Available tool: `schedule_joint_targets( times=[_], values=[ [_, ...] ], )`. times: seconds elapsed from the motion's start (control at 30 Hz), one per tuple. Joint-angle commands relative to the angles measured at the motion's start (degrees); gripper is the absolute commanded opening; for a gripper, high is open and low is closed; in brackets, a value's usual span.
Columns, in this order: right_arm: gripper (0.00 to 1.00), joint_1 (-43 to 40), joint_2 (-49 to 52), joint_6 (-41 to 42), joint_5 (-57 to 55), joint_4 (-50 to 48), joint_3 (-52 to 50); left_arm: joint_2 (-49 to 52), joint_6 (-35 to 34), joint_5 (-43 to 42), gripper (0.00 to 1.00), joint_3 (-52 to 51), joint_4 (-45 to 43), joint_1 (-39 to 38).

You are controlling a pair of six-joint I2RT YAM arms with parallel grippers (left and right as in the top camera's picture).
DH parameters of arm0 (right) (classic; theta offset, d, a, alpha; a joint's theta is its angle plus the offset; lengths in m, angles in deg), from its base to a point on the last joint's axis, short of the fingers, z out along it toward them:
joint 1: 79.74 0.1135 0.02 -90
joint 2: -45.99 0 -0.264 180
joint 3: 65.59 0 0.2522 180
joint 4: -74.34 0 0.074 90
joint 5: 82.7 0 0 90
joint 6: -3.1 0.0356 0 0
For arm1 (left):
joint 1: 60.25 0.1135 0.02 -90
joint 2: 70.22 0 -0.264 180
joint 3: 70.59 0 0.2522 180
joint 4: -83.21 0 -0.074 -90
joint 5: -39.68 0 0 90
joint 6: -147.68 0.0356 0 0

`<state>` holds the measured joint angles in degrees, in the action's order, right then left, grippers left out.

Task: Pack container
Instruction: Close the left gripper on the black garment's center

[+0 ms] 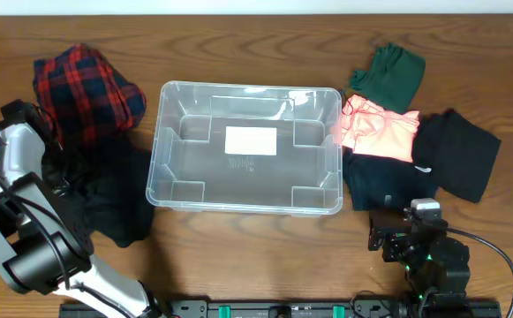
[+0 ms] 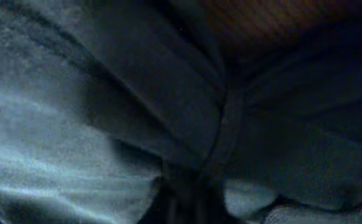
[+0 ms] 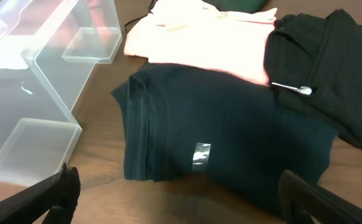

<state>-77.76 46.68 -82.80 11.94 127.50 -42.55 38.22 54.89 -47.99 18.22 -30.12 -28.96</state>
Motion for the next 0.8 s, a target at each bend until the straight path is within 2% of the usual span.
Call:
schedule_joint_targets(
  times=[0.0,0.3,0.57,0.77],
  values=[
    [0.99,-0.42,-0.35,0.57,-0.13,0.48,-0.09,2.86,0.20,-3.23,0.06,-0.46,-0.15,-0.39],
    [0.99,-0.42,-0.35,0.57,-0.13,0.48,-0.09,-3.67,0.20,-3.17,0.06,2.29,5.11,-0.39],
    [0.99,-0.42,-0.35,0.57,-0.13,0.48,-0.09,-19.37,0.57,-2.40,0.06,4.28,6.84,-0.39],
    [0.99,-0.42,-0.35,0.55,-0.13,0.48,-0.09,-27.52,0.66,-1.46,0.06,4.28,7.10,-0.39]
  ],
)
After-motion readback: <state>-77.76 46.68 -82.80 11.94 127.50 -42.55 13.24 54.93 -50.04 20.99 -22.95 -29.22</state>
